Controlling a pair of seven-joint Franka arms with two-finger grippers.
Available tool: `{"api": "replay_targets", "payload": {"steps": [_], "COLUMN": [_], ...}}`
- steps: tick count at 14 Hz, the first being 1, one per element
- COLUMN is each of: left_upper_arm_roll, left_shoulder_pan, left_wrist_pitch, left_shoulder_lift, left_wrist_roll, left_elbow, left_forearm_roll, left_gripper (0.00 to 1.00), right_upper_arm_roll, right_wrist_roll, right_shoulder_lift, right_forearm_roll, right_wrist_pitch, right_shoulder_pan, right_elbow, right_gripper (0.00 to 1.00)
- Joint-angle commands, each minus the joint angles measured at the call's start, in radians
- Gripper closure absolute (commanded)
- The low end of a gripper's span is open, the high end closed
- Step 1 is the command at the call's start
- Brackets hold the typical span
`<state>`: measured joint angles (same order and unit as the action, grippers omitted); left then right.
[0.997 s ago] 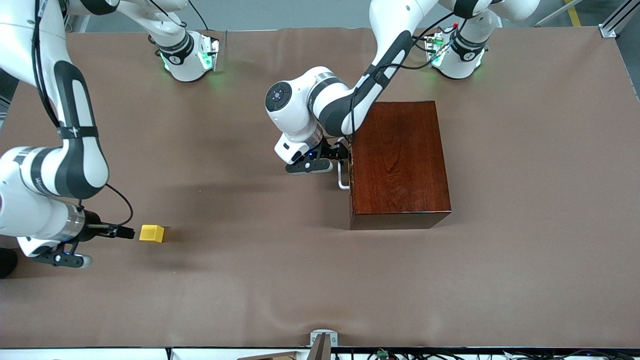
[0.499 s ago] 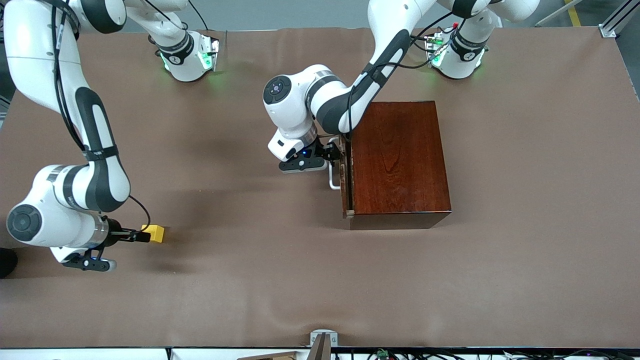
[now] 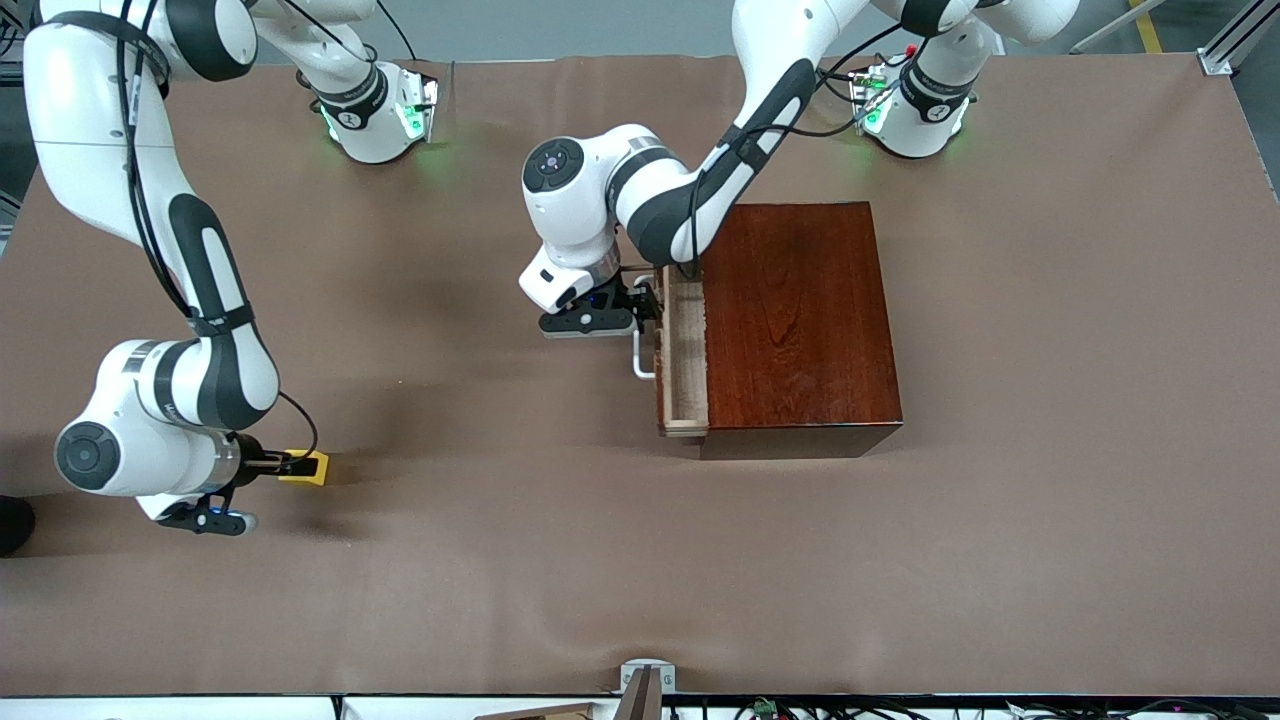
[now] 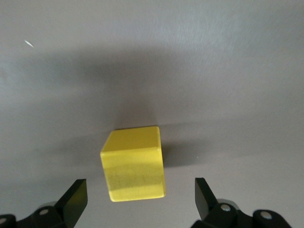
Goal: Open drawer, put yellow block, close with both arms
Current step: 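Pull the drawer open with the left gripper while the right gripper grasps the cube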
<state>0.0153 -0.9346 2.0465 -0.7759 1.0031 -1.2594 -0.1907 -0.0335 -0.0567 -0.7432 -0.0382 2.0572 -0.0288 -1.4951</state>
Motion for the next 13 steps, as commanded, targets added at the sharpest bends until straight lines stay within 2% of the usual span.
{"api": "replay_targets", "payload": {"steps": [1,5,11,12,13], "left_upper_arm_roll": [0.005,0.005,0.006,0.006,0.008], "left_shoulder_pan": [-0.007,-0.007,-0.007,-0.007,-0.007], "left_wrist_pitch": [0.038,0.073,0.152,0.153,0.162], "left_shoulder_lift": [-0.016,-0.023,-0.031,-0.037,-0.039], "left_wrist_roll": [0.015,0.006,0.003,0.003,0.003], "left_elbow": [0.018,0.018,0.021,0.025,0.025], "left_forearm_roll": [0.033,0.06,0.129,0.134,0.138], "left_gripper": [0.0,0.0,0.0,0.0,0.0], "right_upper_arm_roll": [0.004,0.004,0.004,0.004,0.004], "right_wrist_roll": [0.015,0.023,0.107,0.107,0.103], "right_shoulder_lift": [0.007,0.008,0.011,0.011,0.011], "right_forearm_roll": [0.001,0.014,0.012,0.012,0.011], "right_wrist_pitch": [0.021,0.213,0.232,0.23,0.232], "right_shoulder_pan": [0.0,0.01,0.003,0.004,0.006], "right_elbow": [-0.017,-0.112,-0.126,-0.126,-0.125], "right_gripper": [0.0,0.0,0.0,0.2,0.46]}}
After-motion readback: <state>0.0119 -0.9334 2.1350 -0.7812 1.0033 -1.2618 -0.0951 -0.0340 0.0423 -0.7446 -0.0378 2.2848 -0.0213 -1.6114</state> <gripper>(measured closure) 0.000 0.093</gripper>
